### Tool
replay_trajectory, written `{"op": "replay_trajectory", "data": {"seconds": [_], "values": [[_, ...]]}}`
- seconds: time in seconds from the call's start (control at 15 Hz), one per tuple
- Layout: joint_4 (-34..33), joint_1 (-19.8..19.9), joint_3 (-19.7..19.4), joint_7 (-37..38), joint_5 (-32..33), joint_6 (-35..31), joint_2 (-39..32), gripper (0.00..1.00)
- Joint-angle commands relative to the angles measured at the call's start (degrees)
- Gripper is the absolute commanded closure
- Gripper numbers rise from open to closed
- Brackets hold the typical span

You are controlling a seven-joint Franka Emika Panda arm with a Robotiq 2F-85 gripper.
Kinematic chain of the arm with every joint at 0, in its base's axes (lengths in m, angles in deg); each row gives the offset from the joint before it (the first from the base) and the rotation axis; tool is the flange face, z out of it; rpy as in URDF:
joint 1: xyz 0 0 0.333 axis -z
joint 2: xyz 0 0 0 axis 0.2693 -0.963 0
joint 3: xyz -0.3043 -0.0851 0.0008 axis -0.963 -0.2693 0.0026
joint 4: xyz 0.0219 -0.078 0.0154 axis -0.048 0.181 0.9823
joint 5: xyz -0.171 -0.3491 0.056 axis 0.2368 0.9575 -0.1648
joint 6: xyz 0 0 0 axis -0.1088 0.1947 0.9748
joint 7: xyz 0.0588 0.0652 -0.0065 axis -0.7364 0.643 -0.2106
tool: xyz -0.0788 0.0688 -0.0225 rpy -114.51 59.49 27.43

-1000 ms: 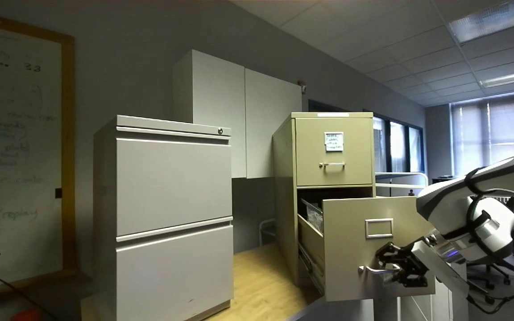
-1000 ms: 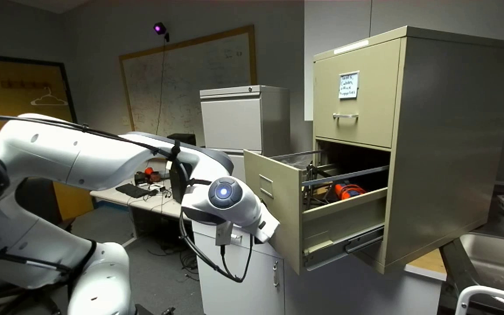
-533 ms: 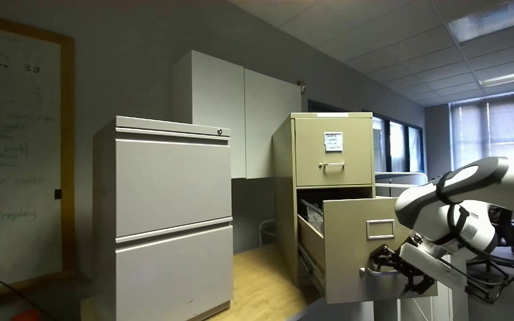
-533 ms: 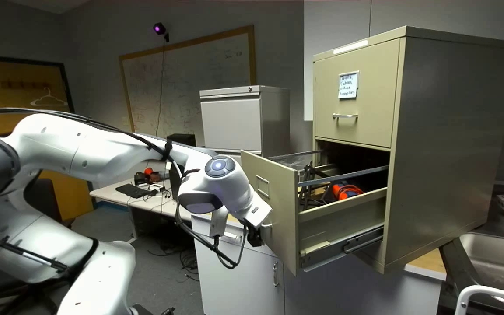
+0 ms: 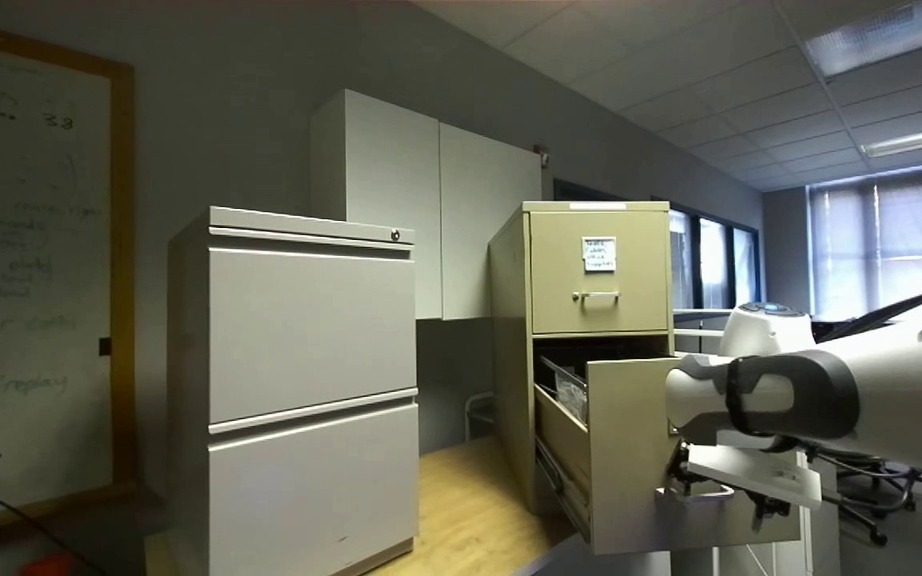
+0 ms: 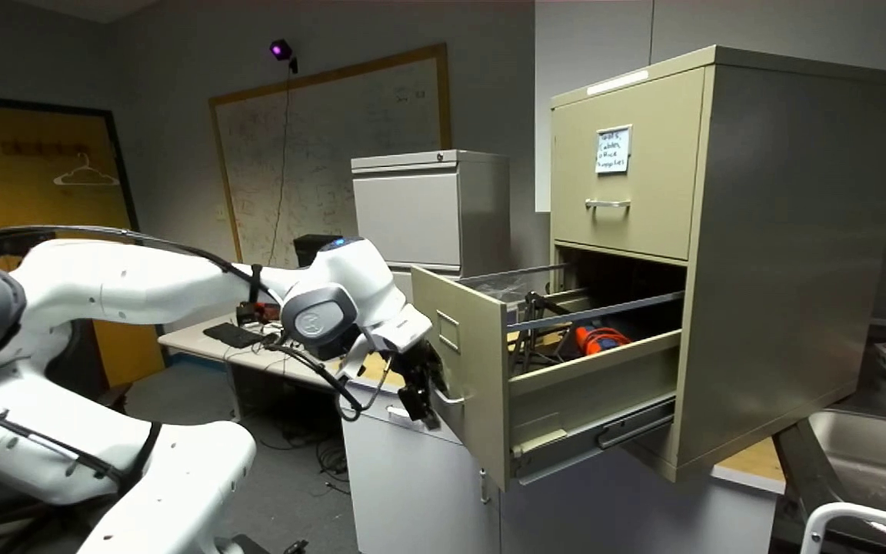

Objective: Open the bottom drawer of the file cabinet on the right

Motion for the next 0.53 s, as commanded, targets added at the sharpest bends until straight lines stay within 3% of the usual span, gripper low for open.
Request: {"op": "replay_trajectory", "data": {"seconds": [0.0, 0.13, 0.27, 0.47], "values": [[0.1, 0.81, 4.92, 6.01, -0.06, 9.83, 13.6, 0.0], [1.64, -0.11, 5.91, 11.67, 1.27, 13.63, 20.32, 0.0], [1.23, -1.05, 6.73, 16.84, 2.76, 21.48, 26.47, 0.0], [0.92, -5.86, 6.75, 19.31, 4.09, 33.3, 33.16, 0.0]]}}
